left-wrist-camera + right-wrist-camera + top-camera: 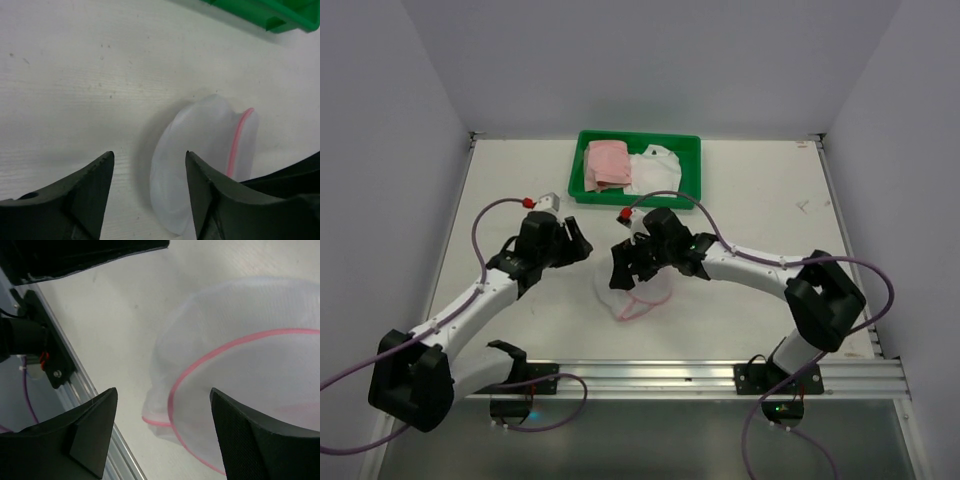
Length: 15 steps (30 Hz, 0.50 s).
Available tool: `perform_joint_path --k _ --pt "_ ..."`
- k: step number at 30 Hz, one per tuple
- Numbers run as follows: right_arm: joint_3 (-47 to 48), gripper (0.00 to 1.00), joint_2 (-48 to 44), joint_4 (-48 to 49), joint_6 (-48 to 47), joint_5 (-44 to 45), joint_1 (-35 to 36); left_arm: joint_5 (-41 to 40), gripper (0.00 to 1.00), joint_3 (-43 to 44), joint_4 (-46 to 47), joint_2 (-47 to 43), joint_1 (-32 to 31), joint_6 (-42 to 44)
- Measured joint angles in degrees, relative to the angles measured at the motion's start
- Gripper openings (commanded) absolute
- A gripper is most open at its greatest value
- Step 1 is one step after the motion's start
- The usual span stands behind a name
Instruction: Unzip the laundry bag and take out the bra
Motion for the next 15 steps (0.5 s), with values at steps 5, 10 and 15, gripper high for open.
perform_joint_path --k 5,10,15 --pt "-0.2 0.75 4.7 0.0 0.0 -0.3 0.0 6.2 0.47 -6.2 5.6 6.3 -0.9 -0.9" --pt "-0.1 0.75 6.0 1.0 0.0 -1.9 0.0 8.8 0.38 -7.8 11.2 15.4 -5.0 -2.2" --pt "0.6 0.75 9.5 0.9 -0.3 -3.9 0.2 11.0 0.25 -7.3 20.1 21.3 -6.3 -4.0"
